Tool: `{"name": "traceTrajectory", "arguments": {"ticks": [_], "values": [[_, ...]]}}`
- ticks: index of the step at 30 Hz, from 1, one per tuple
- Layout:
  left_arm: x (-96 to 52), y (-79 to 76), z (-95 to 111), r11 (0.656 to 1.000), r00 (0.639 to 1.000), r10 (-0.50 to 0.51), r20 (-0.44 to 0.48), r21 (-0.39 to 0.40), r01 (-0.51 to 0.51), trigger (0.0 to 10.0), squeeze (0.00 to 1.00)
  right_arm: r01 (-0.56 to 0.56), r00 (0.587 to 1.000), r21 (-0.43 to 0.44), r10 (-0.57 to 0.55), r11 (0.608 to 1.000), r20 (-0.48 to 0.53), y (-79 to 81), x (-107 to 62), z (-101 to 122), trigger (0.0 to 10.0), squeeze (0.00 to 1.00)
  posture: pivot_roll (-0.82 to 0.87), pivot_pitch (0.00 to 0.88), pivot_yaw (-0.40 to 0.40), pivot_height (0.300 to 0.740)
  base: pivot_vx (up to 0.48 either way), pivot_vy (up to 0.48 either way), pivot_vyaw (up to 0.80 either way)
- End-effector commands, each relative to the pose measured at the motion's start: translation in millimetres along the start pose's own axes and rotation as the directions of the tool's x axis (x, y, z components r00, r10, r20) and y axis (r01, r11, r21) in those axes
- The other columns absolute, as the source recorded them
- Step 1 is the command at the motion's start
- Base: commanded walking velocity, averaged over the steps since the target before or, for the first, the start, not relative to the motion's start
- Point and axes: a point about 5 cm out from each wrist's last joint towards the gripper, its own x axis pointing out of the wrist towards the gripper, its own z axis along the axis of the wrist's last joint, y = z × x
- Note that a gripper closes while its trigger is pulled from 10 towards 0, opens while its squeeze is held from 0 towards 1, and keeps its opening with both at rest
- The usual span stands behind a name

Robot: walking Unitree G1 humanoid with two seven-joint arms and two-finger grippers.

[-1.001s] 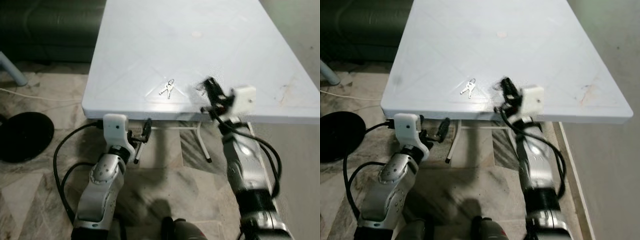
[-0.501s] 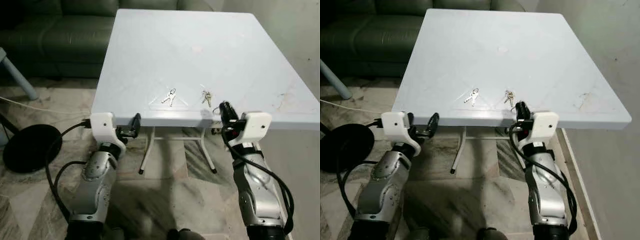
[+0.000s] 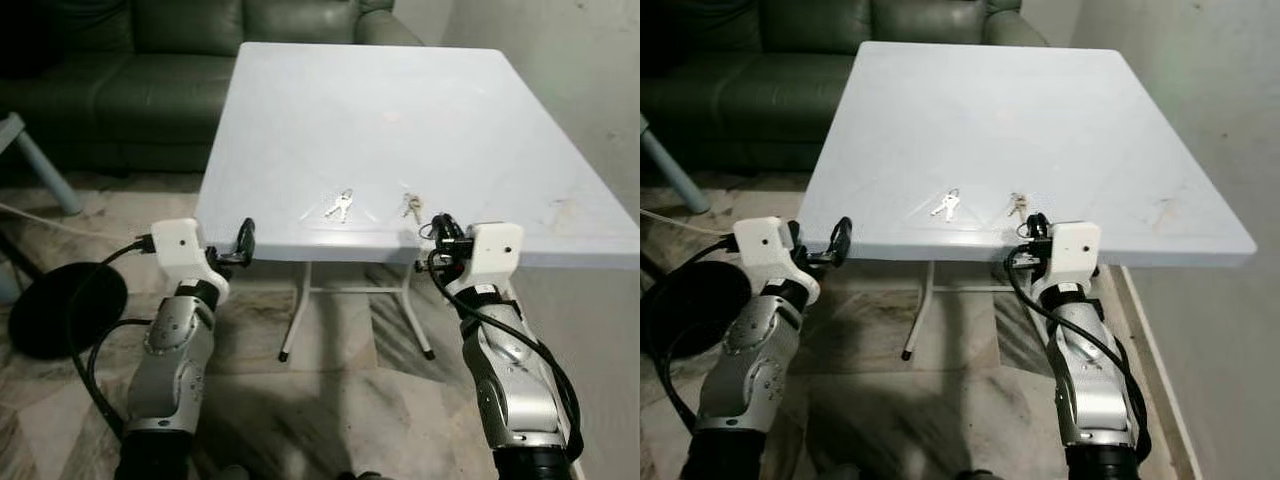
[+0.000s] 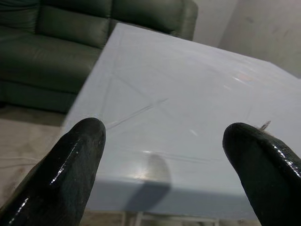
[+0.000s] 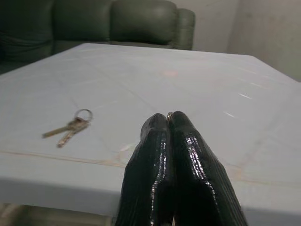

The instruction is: Hang keys on a hook

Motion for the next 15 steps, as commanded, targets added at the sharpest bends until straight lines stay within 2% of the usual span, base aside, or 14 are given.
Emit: {"name": "traceTrajectory", "arguments": {"ticks": [1, 9, 15], "values": [[-1.0, 1.7, -4.9, 1.0, 1.0, 0.008, -0.01, -0.006, -0.008, 10.0, 0.0, -0.002, 1.0, -0.013, 0.002, 1.0, -0.001, 2.0, 2.2, 1.9, 10.0, 0.0, 0.02, 0.058, -0.045, 0.74, 0.0, 0.0, -0.75], [10.8, -2.8, 3.6, 1.0, 1.0, -0.006, 0.021, 0.001, 0.006, 10.0, 0.0, -0.034, 0.999, -0.021, 0.034, 0.999, 0.011, 8.0, 10.5, 7.4, 10.0, 0.0, 0.03, 0.028, -0.048, 0.74, 0.0, 0.0, -0.75], [11.3, -0.2, 2.8, 1.0, 1.0, 0.004, 0.02, 0.008, -0.004, 10.0, 0.0, -0.025, 1.0, -0.019, 0.025, 1.0, 0.011, 7.4, 10.9, 7.3, 10.0, 0.0, 0.03, 0.028, -0.046, 0.74, 0.0, 0.0, -0.75]]}}
